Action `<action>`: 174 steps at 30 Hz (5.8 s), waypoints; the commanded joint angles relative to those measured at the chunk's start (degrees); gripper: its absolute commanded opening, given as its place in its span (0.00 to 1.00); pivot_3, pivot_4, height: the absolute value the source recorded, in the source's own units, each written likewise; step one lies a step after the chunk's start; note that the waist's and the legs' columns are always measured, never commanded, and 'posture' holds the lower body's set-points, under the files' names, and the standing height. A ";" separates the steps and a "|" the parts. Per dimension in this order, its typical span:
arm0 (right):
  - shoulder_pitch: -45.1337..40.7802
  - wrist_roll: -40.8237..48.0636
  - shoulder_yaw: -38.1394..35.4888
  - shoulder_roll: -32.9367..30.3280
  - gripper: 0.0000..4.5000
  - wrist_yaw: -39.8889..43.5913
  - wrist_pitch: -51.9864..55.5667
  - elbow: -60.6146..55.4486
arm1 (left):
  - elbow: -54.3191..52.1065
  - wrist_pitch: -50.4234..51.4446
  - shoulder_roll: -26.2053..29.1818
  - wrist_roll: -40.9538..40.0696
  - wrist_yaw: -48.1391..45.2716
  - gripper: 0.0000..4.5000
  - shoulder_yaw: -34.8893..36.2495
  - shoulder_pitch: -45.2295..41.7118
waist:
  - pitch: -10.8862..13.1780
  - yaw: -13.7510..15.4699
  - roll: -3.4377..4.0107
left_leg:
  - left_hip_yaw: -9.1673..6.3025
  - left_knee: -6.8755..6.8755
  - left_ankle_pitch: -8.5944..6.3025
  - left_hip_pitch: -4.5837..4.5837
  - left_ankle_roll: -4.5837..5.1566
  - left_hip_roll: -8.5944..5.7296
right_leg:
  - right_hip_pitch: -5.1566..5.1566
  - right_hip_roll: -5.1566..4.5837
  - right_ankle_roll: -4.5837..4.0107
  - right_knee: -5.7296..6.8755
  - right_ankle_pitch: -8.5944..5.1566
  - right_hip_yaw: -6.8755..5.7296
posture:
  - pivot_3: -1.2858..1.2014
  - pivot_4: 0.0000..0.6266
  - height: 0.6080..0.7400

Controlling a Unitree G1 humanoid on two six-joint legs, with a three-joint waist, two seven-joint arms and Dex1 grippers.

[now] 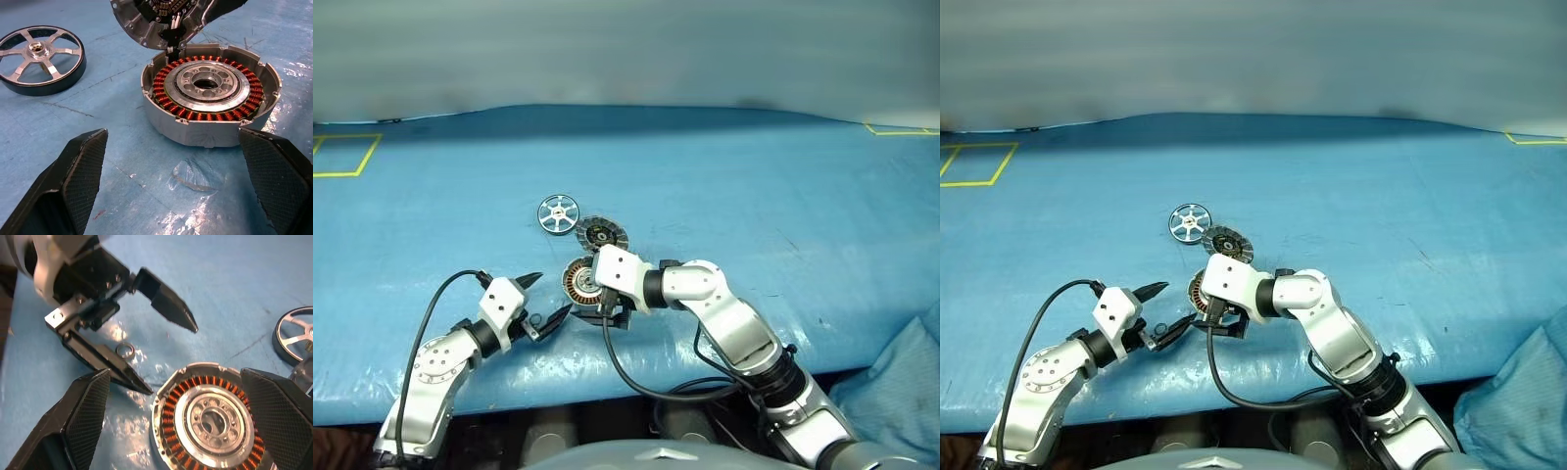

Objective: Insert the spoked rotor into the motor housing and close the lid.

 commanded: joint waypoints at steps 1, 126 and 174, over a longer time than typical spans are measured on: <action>1.30 6.52 -5.81 0.24 1.00 -0.61 1.07 -4.78 | -3.40 -0.54 0.91 -0.79 -0.93 1.00 0.80 0.41 | 0.00 -0.02 0.00 | 0.01 0.01 0.00 0.00 0.00 0.00 | 0.00 -0.01 0.00 0.00 0.00 0.00 | 0.52 0.24 1.00; 18.66 20.10 -16.69 -10.57 1.00 0.17 -29.46 17.34 | 12.63 -4.50 -1.58 6.52 -7.76 0.14 -10.08 -18.71 | -0.04 0.12 -0.16 | 0.02 -0.07 -0.02 0.19 0.01 -0.04 | 0.14 0.02 0.06 -0.03 -0.06 0.05 | 0.52 0.24 1.00; 18.03 21.07 -16.91 -10.15 1.00 -0.64 -28.74 16.51 | 8.03 -5.29 -1.83 0.08 -7.58 0.65 -6.38 -13.12 | -0.07 0.05 -0.16 | 0.02 -0.03 -0.02 0.25 0.02 -0.04 | 0.20 0.03 0.09 -0.01 -0.04 0.07 | 0.52 0.24 1.00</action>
